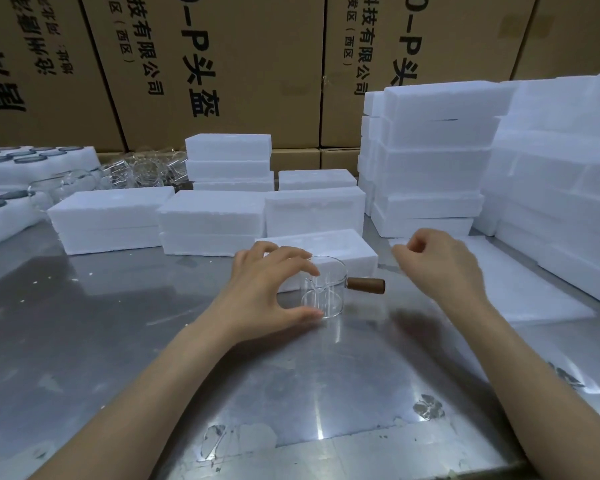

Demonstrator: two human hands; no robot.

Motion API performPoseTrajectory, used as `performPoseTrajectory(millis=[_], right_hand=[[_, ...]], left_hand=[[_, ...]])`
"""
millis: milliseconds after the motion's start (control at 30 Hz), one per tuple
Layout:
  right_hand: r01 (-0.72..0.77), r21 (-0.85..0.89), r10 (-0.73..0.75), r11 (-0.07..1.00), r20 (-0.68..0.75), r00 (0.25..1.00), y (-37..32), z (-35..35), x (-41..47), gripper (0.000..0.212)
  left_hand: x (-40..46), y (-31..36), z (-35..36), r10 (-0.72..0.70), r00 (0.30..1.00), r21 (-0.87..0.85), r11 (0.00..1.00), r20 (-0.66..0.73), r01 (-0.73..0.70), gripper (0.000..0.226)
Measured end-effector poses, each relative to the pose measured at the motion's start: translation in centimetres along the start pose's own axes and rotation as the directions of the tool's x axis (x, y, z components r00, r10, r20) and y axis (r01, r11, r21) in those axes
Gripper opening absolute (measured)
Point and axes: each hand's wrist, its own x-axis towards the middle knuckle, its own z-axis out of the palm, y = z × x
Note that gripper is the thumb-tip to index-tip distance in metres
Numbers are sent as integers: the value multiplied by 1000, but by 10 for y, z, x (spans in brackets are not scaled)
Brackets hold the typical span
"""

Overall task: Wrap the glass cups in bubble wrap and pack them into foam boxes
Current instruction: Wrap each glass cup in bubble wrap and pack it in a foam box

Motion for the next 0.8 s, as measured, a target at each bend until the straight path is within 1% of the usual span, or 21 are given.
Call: performPoseTrajectory(millis=[33, 67, 133, 167, 233, 333, 400, 433, 533, 633, 700, 767, 800], right_hand=[[-19, -83, 16, 996, -35, 999, 7, -5, 4, 15], [-53, -163, 52, 985, -12, 999, 13, -9, 6, 19], [-119, -305, 161, 945, 115, 980, 25, -14, 9, 35], [-135, -341, 199, 930, 158, 967, 30, -15, 10, 36], [-141, -346, 214, 928, 182, 960, 33, -15, 11, 27], [-148, -333, 210, 931, 159, 965, 33, -15, 13, 15], [-173, -320, 224, 932, 131, 966, 33, -16, 14, 15], [-190, -314, 235, 930, 113, 966, 33, -17, 15, 19], [-211, -293, 234, 933, 46, 971, 34, -18, 18, 37], [-180, -220, 172, 959, -54, 984, 33, -19, 18, 39], [-114, -137, 81, 984, -226, 971, 29, -20, 18, 34], [-5, -40, -13, 999, -433, 901, 22, -23, 17, 27], [83, 3, -70, 997, -520, 852, 17, -24, 15, 26]], left_hand=[[0, 2, -1, 1, 999, -14, 1000, -34, -1, 50], [0, 3, -2, 1, 997, -32, 999, -71, -3, 51], [1, 7, -4, 4, 991, -64, 998, -131, -13, 52], [2, 8, -5, 8, 988, -73, 997, -154, -20, 53], [2, 11, -6, 18, 982, -78, 996, -187, -33, 52], [2, 15, -8, 29, 972, -85, 995, -235, -51, 50], [2, 16, -9, 31, 964, -83, 995, -262, -54, 50], [2, 16, -9, 33, 962, -82, 995, -270, -57, 49], [2, 17, -10, 38, 960, -84, 995, -278, -63, 48], [2, 18, -11, 37, 958, -82, 995, -286, -63, 47], [2, 19, -13, 39, 950, -77, 995, -308, -66, 43], [2, 23, -14, 44, 935, -69, 995, -351, -72, 38], [3, 25, -14, 49, 923, -59, 995, -382, -77, 37]])
